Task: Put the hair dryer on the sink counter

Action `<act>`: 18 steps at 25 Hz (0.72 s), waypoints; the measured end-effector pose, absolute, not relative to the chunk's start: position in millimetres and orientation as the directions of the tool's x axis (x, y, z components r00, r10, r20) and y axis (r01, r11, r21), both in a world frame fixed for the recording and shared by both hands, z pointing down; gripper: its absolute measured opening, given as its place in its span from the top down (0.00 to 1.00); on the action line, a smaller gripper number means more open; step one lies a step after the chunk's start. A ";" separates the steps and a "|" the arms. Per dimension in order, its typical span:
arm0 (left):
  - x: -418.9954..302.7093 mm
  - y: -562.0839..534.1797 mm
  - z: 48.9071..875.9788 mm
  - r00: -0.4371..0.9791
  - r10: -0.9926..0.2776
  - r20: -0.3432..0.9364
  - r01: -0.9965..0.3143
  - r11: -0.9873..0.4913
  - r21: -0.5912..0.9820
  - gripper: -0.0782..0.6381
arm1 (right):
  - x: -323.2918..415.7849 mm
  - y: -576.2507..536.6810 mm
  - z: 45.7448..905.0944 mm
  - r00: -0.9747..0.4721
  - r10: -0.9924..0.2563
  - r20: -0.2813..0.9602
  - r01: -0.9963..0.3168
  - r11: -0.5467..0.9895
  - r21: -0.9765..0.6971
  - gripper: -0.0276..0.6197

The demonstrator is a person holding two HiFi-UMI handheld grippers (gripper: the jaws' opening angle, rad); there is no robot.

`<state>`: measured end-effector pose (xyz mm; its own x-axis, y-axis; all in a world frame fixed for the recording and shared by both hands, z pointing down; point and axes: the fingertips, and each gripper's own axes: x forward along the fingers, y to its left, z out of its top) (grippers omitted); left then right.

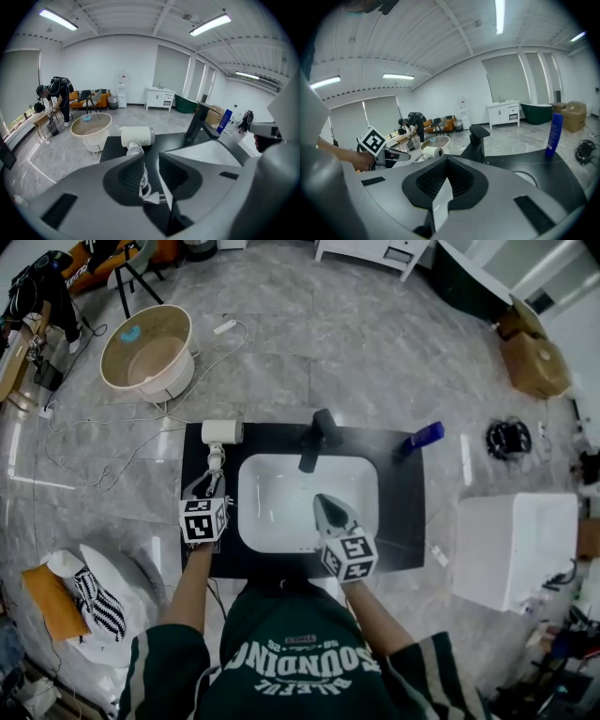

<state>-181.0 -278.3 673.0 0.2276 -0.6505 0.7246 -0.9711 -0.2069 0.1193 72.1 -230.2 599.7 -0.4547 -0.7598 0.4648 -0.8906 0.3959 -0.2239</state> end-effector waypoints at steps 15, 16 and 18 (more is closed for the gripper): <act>-101.2 -242.9 561.6 0.387 -0.749 0.538 -0.914 -0.390 0.115 0.89 | 97.4 -238.9 556.4 -0.479 -0.802 0.356 -0.878 0.434 -0.204 0.96; -97.9 -241.9 555.2 0.389 -0.757 0.524 -0.913 -0.394 0.108 0.89 | 99.0 -239.3 553.5 -0.480 -0.805 0.350 -0.877 0.436 -0.200 0.96; -91.9 -239.8 545.4 0.395 -0.772 0.499 -0.911 -0.401 0.101 0.89 | 102.1 -240.1 547.7 -0.479 -0.810 0.337 -0.878 0.439 -0.193 0.96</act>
<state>-91.9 -239.8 545.4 0.3948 -0.7717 0.4985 -0.9106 -0.4007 0.1010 102.1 -240.1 547.7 -0.4792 -0.8105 0.3370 -0.8777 0.4388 -0.1927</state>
